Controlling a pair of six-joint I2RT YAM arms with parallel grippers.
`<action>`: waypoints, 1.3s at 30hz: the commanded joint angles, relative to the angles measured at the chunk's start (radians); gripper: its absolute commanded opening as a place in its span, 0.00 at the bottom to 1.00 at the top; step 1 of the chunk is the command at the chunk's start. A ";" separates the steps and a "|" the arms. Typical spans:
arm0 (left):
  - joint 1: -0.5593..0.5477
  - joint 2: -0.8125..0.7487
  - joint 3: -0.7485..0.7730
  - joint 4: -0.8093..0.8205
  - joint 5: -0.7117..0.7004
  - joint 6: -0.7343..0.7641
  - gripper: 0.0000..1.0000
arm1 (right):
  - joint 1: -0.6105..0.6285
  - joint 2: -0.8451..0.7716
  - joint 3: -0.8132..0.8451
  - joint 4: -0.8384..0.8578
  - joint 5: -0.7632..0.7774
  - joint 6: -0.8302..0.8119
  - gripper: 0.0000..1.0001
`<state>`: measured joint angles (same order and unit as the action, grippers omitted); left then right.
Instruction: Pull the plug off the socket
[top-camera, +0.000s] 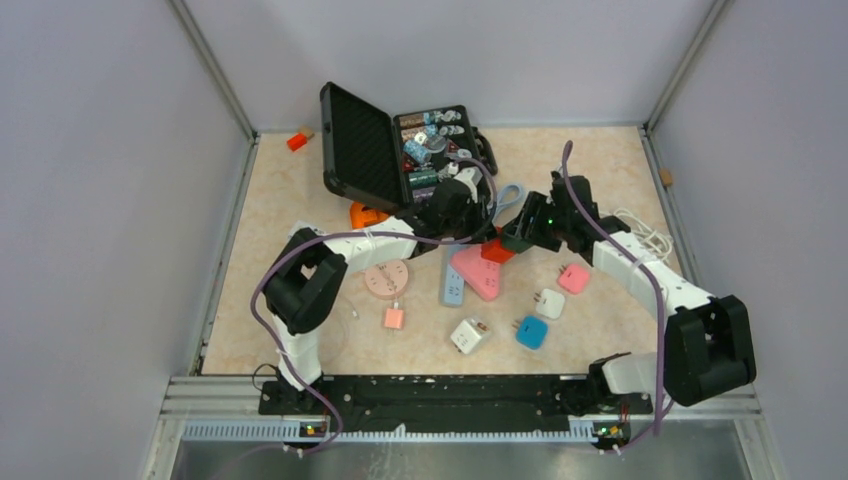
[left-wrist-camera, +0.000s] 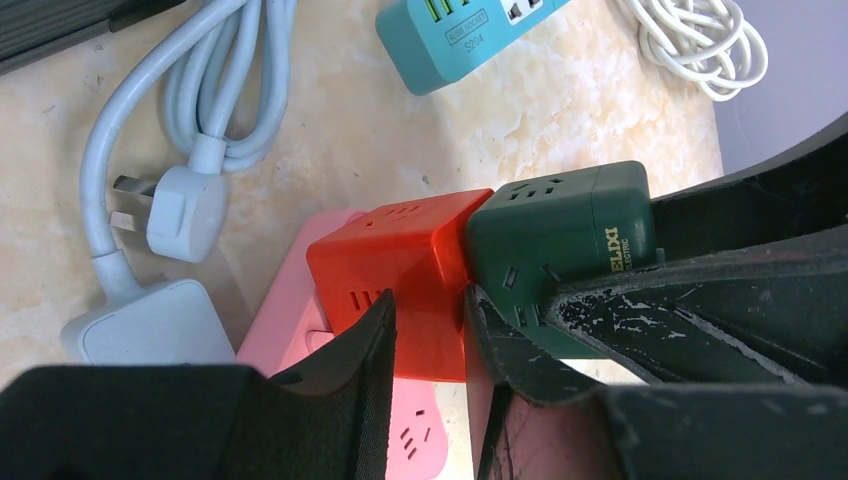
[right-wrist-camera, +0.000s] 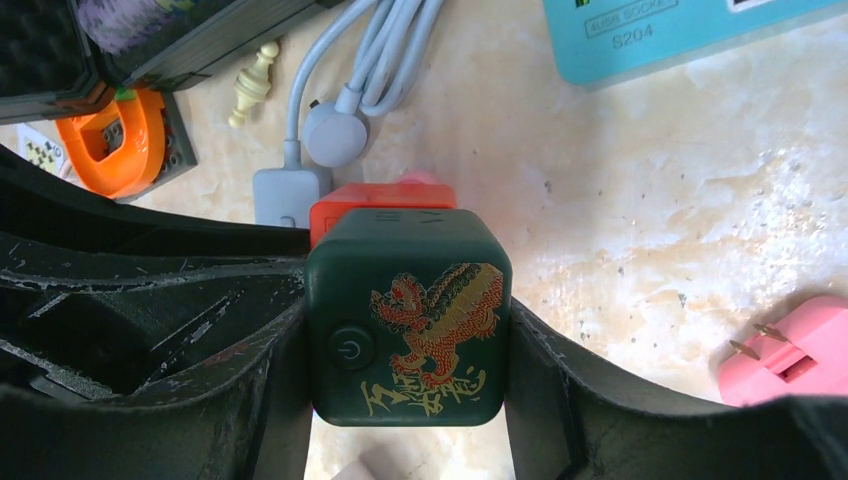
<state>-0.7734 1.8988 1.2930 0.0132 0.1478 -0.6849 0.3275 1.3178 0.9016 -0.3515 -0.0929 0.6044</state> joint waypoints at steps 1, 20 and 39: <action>0.004 0.045 -0.092 -0.236 -0.075 0.068 0.30 | -0.029 -0.009 0.083 0.037 -0.167 0.049 0.00; 0.023 0.085 -0.125 -0.276 -0.084 0.056 0.24 | 0.038 0.014 0.210 -0.157 0.023 -0.012 0.00; 0.031 0.104 -0.127 -0.317 -0.132 0.071 0.21 | 0.009 0.066 0.265 -0.227 -0.008 -0.079 0.00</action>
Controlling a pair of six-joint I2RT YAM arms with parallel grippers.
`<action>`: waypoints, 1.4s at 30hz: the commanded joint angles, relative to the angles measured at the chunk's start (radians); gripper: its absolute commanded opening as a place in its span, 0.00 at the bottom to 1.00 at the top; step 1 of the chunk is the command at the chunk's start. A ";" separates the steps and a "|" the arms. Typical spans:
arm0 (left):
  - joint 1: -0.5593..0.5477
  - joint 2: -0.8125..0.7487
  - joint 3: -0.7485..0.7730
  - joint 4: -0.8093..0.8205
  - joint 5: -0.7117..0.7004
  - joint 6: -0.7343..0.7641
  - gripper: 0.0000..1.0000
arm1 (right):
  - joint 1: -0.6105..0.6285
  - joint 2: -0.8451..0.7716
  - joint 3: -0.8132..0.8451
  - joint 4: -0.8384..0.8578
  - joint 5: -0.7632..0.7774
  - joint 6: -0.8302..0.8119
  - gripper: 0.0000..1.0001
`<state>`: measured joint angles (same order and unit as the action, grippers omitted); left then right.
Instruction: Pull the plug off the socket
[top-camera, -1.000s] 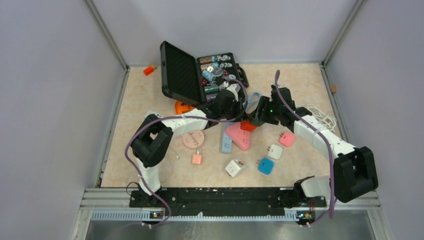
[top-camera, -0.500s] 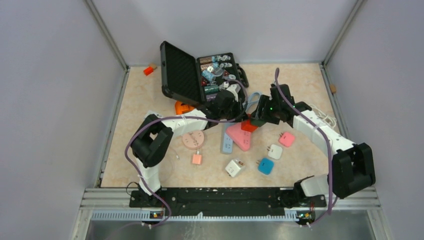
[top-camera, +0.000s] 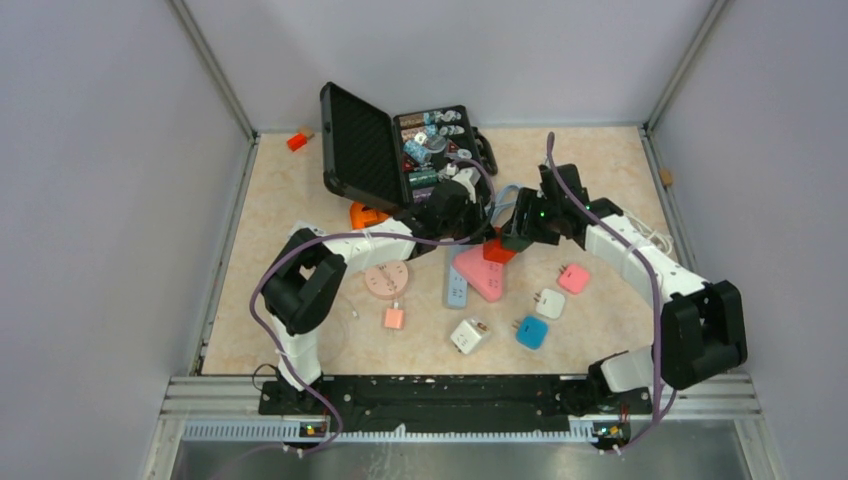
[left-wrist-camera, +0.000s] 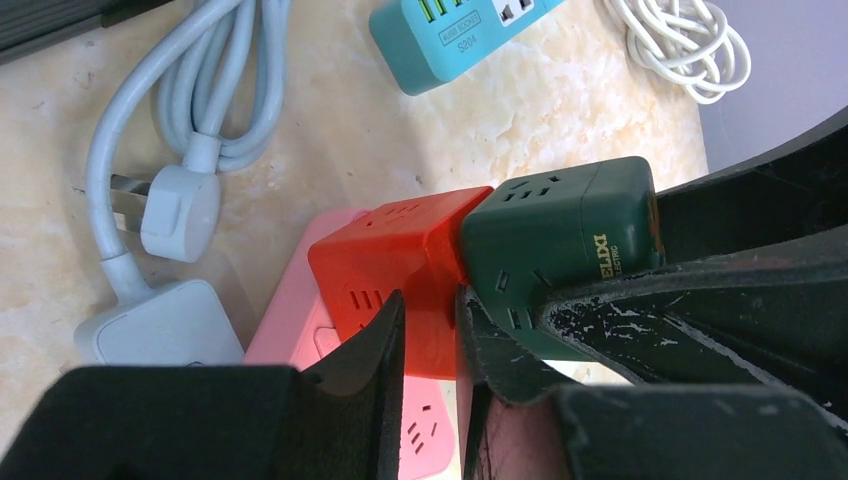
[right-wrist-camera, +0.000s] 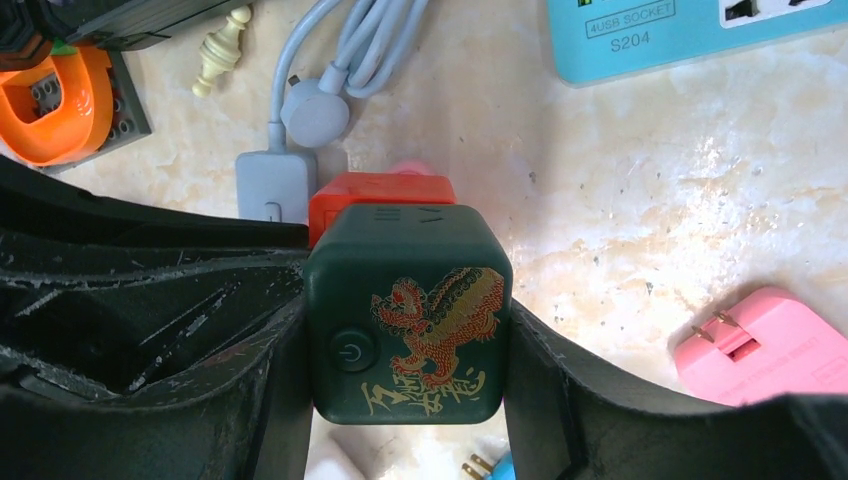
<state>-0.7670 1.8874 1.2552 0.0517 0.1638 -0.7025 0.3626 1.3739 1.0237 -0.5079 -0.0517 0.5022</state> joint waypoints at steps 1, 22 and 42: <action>0.025 0.117 -0.091 -0.355 -0.148 0.090 0.20 | -0.026 0.016 0.148 -0.080 -0.052 0.026 0.00; 0.029 0.128 -0.136 -0.329 -0.133 0.073 0.19 | -0.025 0.029 0.161 -0.090 -0.022 0.000 0.00; 0.029 0.155 -0.131 -0.337 -0.127 0.083 0.19 | -0.016 0.042 0.141 -0.066 -0.022 0.014 0.00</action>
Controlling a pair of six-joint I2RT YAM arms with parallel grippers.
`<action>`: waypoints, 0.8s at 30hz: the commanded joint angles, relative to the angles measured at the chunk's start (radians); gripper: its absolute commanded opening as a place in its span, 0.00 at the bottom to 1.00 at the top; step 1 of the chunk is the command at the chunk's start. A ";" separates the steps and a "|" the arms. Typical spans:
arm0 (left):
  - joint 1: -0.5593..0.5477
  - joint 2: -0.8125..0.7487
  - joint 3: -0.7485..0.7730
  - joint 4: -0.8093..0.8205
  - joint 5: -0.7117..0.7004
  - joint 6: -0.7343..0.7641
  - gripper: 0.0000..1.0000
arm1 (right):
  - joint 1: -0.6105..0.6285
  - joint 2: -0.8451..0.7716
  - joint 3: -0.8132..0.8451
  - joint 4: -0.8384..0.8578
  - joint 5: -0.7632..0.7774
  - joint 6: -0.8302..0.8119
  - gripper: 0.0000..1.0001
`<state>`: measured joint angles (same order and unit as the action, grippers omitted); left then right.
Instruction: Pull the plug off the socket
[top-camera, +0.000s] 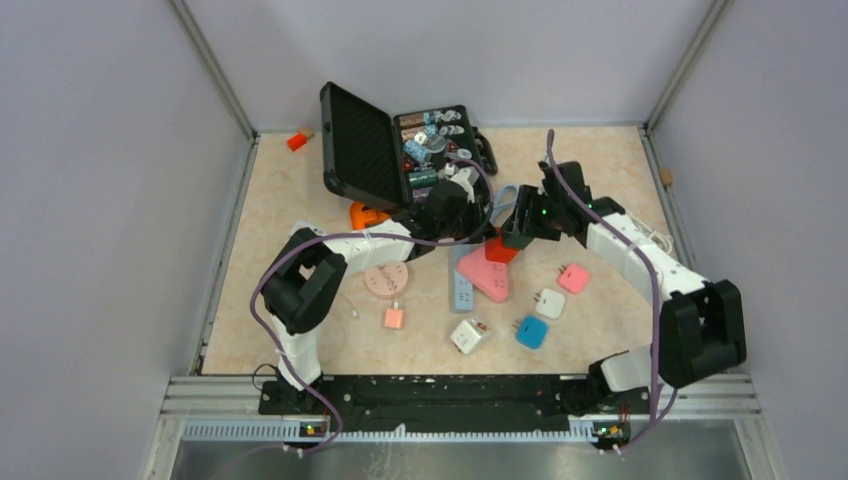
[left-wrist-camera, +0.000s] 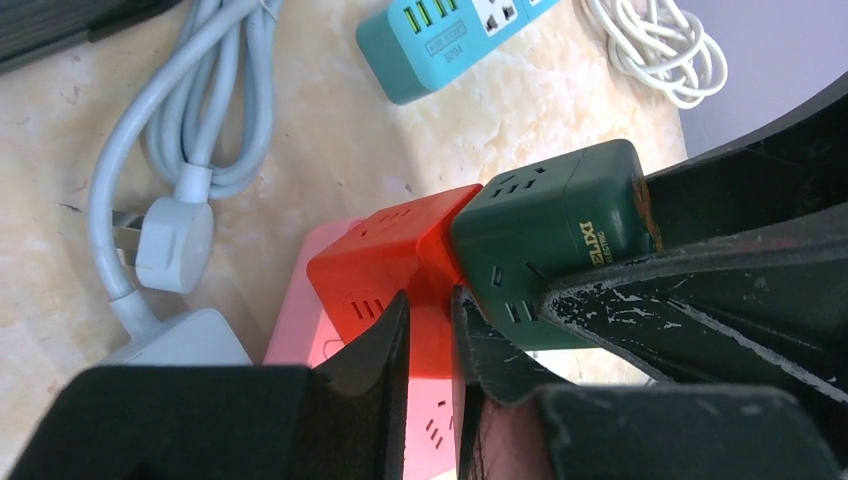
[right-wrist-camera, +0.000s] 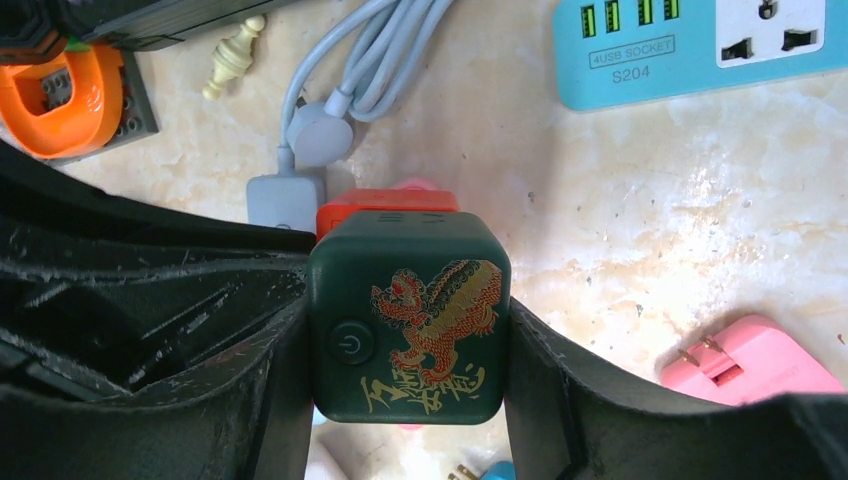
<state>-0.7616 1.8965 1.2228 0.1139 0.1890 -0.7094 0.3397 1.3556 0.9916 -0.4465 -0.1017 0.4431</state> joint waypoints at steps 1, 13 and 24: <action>0.024 0.148 -0.098 -0.401 -0.152 0.090 0.19 | 0.007 0.065 0.170 -0.120 0.017 0.069 0.00; 0.024 0.158 -0.089 -0.408 -0.151 0.092 0.20 | 0.007 -0.206 -0.116 0.357 -0.109 -0.118 0.00; 0.024 0.162 -0.085 -0.416 -0.152 0.096 0.21 | -0.005 0.004 0.106 -0.003 -0.057 0.012 0.00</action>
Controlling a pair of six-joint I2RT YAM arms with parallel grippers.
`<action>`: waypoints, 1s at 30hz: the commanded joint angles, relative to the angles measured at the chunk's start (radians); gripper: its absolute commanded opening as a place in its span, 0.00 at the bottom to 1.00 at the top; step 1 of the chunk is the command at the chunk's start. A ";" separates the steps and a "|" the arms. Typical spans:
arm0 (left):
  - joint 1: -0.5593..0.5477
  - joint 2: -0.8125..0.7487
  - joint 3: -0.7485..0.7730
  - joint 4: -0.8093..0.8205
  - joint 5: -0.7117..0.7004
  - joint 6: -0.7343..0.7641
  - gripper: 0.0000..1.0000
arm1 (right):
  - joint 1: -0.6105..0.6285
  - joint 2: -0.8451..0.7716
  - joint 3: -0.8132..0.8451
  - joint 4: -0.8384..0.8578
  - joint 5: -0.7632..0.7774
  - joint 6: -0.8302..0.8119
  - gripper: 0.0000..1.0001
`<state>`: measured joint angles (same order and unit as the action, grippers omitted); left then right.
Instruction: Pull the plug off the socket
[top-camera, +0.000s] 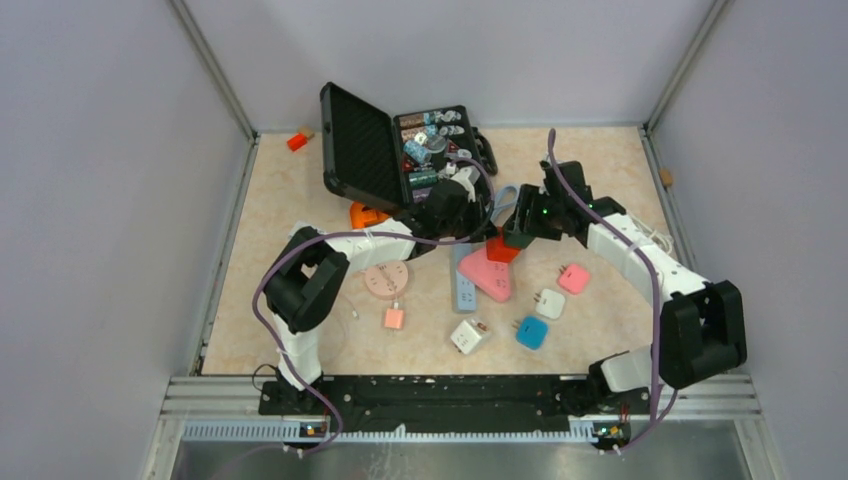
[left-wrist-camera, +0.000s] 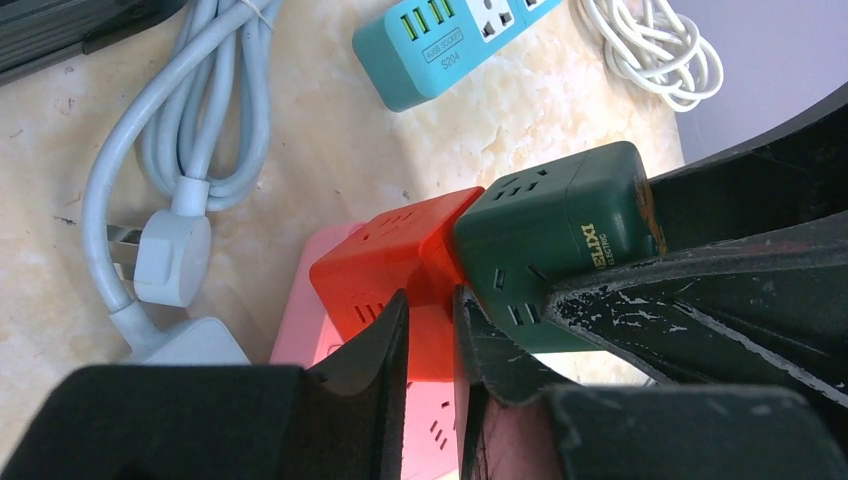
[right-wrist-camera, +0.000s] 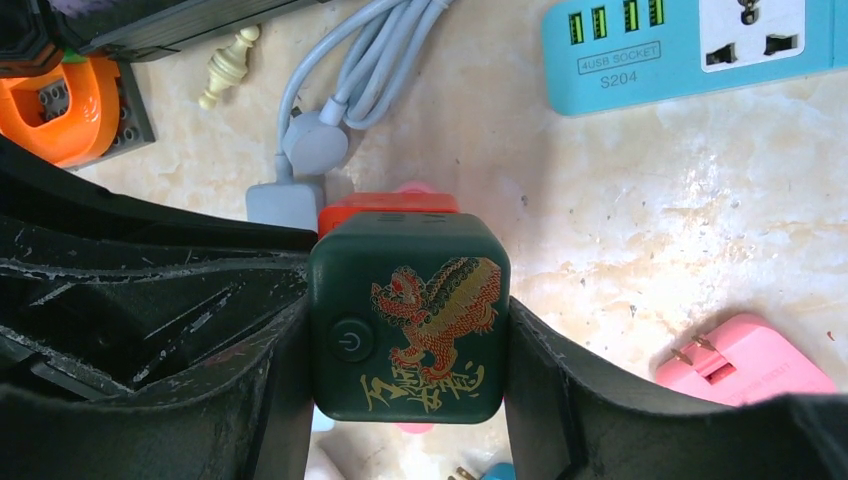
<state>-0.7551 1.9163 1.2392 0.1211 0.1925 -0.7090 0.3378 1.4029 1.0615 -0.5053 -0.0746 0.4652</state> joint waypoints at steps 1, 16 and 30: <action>0.017 0.143 -0.104 -0.422 -0.158 0.096 0.21 | -0.004 -0.080 0.008 0.112 -0.122 -0.044 0.00; 0.017 0.145 -0.110 -0.424 -0.144 0.100 0.29 | -0.005 -0.103 0.000 0.124 -0.040 -0.069 0.06; 0.017 0.125 -0.082 -0.426 -0.071 0.098 0.47 | -0.004 -0.117 -0.110 0.099 -0.038 -0.069 0.65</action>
<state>-0.7456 1.9205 1.2484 0.0959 0.2161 -0.7090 0.3309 1.3270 0.9554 -0.4118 -0.1017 0.4114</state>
